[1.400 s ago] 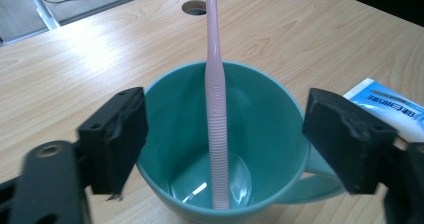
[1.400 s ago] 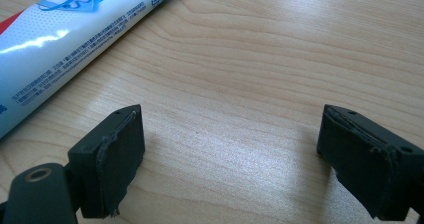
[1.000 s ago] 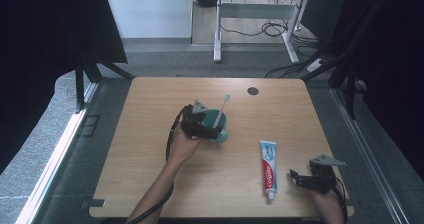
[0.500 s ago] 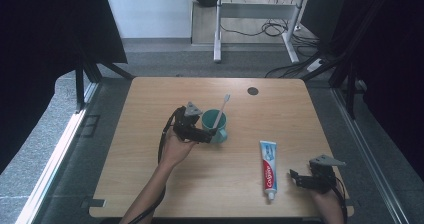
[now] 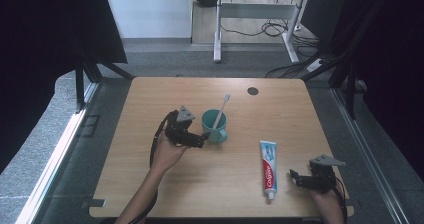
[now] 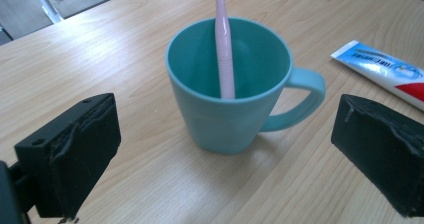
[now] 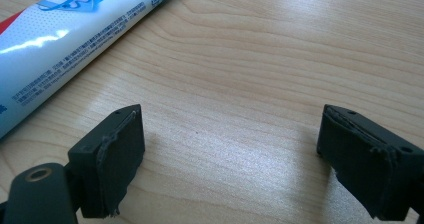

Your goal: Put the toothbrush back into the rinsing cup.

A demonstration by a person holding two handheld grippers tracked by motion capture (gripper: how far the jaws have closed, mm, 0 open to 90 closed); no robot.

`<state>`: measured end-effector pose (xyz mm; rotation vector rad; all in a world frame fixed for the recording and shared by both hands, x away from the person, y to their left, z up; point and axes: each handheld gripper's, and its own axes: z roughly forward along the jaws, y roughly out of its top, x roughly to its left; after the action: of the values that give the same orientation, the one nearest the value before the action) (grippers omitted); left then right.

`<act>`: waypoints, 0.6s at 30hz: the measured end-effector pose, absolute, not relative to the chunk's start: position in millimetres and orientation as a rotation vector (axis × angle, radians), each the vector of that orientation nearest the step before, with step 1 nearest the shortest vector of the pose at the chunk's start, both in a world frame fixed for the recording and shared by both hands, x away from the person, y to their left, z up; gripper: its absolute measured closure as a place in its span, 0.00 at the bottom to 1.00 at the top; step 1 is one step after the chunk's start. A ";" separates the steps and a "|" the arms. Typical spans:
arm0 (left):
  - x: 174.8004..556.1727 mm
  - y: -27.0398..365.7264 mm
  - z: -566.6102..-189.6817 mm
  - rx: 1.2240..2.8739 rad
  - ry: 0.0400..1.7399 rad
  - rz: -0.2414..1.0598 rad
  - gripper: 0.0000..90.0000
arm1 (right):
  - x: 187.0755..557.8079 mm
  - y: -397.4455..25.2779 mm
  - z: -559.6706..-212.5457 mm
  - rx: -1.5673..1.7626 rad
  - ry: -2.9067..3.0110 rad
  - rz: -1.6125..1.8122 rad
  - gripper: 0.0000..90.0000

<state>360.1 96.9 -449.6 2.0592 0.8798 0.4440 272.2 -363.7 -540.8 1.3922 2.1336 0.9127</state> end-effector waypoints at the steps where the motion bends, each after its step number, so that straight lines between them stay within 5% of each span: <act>1: 358.4 99.6 -450.5 2.056 0.883 0.448 0.00 | 272.2 -363.6 -540.8 1.393 2.133 0.913 0.13; 18: 341.1 120.9 -461.9 2.069 0.905 0.455 0.00 | 272.2 -363.6 -541.0 1.392 2.131 0.913 0.13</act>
<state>341.1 120.9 -461.9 2.0686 0.9053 0.4547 272.2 -363.6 -541.0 1.3919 2.1306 0.9127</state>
